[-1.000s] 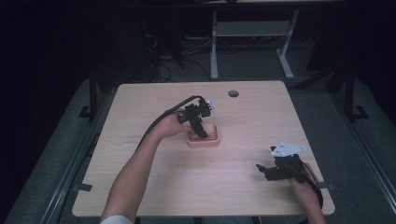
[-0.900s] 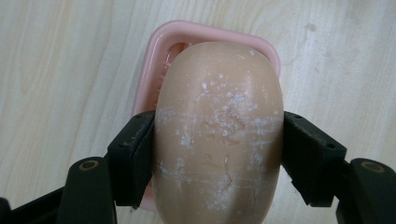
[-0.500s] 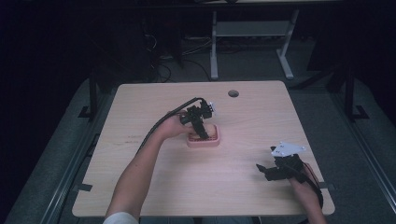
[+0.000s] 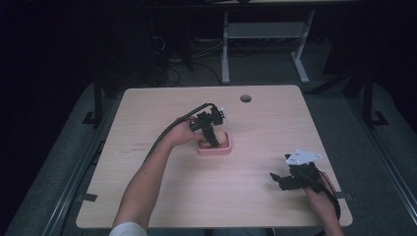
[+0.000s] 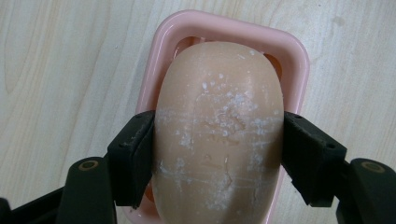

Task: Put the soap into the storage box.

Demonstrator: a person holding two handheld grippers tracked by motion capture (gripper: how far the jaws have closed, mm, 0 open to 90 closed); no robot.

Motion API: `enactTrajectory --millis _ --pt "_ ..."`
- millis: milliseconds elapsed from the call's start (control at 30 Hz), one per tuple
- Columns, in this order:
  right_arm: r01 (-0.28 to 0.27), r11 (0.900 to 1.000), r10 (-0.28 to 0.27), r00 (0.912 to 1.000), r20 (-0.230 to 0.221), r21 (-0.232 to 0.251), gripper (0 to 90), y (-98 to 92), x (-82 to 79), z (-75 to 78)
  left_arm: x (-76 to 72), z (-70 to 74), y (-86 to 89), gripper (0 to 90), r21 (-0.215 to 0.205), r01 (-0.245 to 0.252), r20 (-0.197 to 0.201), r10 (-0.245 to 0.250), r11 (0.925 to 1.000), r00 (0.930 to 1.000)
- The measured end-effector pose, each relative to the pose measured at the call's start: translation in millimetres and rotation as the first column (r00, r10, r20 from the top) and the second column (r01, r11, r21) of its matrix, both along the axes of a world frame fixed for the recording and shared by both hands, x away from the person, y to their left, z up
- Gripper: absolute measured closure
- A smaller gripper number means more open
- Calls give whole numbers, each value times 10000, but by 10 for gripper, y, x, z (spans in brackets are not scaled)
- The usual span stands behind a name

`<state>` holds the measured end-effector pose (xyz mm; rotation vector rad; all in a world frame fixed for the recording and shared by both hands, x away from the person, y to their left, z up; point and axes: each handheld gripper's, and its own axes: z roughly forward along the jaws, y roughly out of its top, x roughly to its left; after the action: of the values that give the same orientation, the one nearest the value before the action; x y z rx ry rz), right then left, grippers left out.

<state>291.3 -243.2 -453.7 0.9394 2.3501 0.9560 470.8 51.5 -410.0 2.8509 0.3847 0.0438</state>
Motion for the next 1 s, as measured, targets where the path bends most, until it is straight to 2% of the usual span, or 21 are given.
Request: enactTrajectory --millis 1000 --pt "2 10000 -2 10000 -16 44 140 -8 3 2 23 -49 -25 313 211 -42 17 42 9998 10000"
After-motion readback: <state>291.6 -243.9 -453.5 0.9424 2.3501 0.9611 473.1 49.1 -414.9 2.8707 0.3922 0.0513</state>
